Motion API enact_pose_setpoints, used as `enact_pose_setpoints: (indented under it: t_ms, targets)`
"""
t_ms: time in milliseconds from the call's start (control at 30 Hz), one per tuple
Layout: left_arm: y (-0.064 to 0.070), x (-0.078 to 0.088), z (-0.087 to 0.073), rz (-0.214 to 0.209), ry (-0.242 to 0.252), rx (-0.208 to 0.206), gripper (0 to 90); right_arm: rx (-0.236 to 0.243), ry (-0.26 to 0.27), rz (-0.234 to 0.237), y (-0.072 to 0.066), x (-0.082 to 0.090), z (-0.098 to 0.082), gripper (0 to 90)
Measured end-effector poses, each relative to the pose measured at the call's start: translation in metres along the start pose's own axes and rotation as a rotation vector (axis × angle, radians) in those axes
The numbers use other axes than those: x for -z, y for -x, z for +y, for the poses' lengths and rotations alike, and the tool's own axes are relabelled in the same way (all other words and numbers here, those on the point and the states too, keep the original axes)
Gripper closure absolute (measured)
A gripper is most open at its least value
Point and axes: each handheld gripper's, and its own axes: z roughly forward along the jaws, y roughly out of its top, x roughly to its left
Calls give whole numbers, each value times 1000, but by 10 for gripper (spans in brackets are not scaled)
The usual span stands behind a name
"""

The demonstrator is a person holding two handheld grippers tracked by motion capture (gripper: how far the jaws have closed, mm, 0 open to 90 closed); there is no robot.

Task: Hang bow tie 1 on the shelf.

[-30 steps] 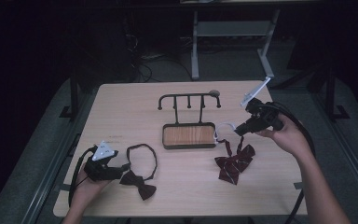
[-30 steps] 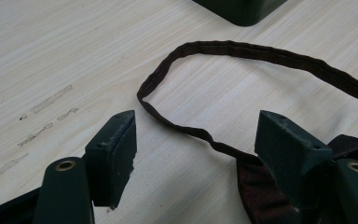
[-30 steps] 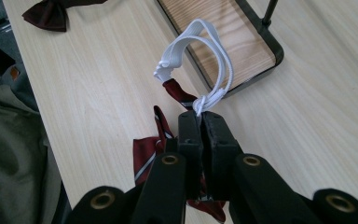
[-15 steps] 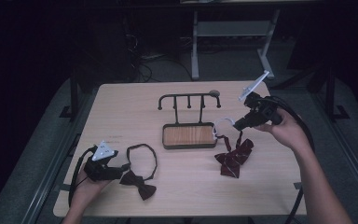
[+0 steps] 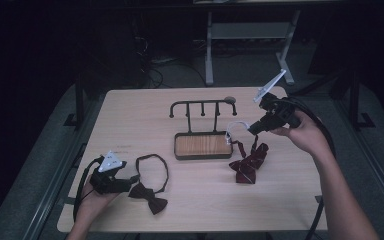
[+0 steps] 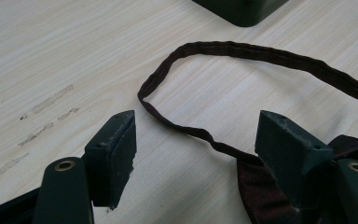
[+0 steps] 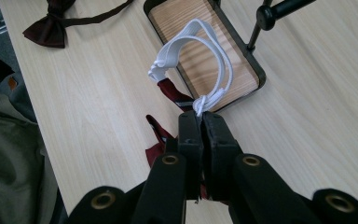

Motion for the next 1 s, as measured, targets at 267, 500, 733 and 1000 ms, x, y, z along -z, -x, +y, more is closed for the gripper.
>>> enact_pose_setpoints:
  t_ms: [267, 500, 733, 1000]
  targets:
    - [1, -1, 0, -2, 4, 4, 297, 4, 2, -1, 2, 5, 7, 863]
    - [0, 0, 0, -2, 1, 3, 297, 8, -1, -12, 4, 10, 16, 863]
    - [0, -1, 0, -3, 3, 3, 297, 1, 3, -26, 8, 15, 24, 863]
    - [0, 0, 0, -5, 2, 3, 297, -23, -5, -38, 19, 16, 32, 862]
